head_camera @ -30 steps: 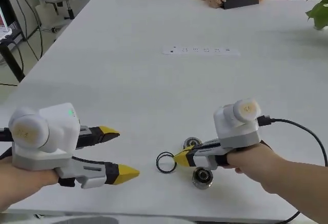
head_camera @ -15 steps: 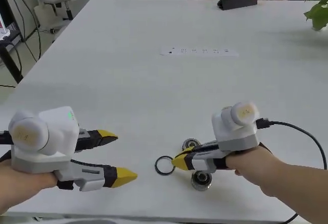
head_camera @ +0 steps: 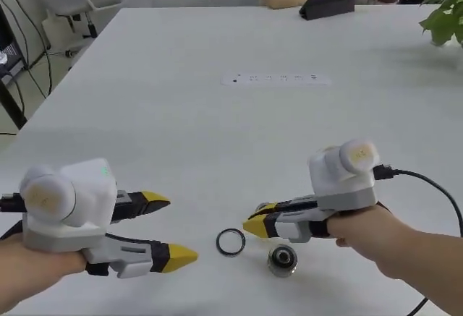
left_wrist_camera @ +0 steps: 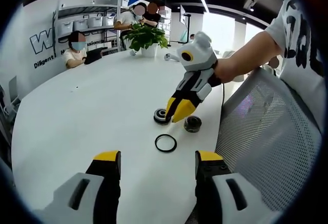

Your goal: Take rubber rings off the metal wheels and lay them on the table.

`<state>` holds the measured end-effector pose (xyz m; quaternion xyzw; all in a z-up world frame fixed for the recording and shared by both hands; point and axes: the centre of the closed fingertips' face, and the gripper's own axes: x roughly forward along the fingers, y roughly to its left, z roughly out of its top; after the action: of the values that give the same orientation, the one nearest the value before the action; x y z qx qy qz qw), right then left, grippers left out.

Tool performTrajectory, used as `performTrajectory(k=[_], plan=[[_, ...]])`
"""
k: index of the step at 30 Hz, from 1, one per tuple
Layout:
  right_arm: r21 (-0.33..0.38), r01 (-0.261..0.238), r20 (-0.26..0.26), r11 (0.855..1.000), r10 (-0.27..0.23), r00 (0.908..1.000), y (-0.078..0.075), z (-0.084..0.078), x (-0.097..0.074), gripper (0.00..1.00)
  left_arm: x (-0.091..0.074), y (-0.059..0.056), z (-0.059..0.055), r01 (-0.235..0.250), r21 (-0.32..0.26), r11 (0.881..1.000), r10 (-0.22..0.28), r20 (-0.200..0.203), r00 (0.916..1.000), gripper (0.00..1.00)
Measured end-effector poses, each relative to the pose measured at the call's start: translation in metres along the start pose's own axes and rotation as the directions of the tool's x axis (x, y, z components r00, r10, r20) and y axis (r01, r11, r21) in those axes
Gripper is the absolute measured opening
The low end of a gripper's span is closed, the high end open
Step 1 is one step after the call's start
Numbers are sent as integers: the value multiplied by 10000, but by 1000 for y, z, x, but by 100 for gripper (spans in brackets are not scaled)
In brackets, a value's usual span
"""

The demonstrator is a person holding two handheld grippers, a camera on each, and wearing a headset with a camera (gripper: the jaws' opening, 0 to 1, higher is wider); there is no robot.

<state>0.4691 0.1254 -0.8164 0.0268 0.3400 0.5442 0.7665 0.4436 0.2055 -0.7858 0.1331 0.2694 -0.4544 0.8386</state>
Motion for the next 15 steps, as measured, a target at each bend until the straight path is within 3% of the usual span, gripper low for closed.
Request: performTrajectory(k=[4,15], plan=[[-33,12,359,10000,-11,9994,-2,8,-9,11,1,1,4,23,36,10000,-23,66,10000,56],[-80,476,693,9988,-470,9965,-16,11,-32,14,5,6,12,68,278,9996,-68,8,10000,56]])
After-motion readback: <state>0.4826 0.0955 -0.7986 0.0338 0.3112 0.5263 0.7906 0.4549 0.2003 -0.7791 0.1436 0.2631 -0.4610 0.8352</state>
